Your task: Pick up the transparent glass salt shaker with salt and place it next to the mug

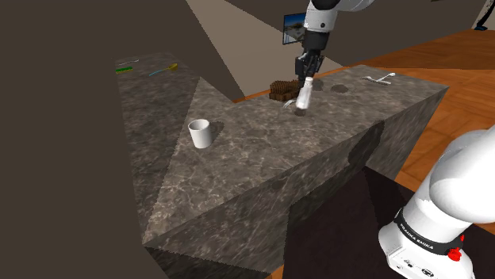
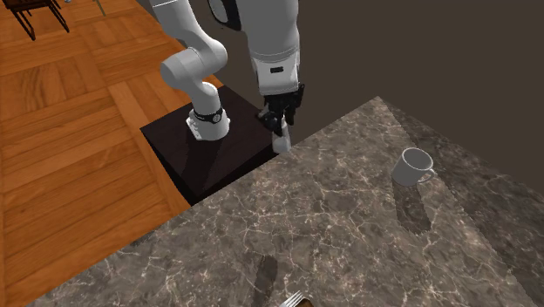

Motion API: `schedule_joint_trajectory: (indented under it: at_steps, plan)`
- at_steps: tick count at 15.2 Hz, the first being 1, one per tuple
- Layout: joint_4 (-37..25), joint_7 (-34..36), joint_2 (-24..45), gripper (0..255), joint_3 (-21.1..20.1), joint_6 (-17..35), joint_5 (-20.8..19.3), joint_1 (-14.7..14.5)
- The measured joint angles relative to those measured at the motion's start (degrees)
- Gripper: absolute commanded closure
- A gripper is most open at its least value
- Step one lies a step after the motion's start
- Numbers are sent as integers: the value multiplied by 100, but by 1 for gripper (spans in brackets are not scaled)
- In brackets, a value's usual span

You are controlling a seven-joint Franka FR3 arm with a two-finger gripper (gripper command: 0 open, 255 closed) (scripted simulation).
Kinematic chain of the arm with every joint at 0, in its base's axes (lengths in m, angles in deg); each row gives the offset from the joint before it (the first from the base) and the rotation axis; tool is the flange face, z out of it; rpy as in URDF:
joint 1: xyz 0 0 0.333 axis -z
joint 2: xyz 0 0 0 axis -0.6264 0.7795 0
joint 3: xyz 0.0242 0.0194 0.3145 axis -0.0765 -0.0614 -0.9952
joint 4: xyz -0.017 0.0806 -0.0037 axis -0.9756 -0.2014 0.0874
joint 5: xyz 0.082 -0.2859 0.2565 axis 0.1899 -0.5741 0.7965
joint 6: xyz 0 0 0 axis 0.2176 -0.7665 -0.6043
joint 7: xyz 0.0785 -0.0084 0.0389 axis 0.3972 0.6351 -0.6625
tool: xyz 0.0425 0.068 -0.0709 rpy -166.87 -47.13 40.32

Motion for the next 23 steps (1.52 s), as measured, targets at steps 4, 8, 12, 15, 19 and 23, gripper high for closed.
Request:
schedule_joint_trajectory:
  at_steps: [4,8,12,15,19,23]
  plan:
    - [-123,518,184,255,-350,113,106,-223]
    - [-378,1031,465,255,-682,198,186,-446]
    - [-805,1540,898,255,-993,264,223,-664]
    - [-1074,1934,1114,255,-1216,257,216,-832]
    - [-1667,2421,1656,255,-1470,264,156,-1042]
    - [-2309,2890,2183,255,-1681,188,46,-1267]
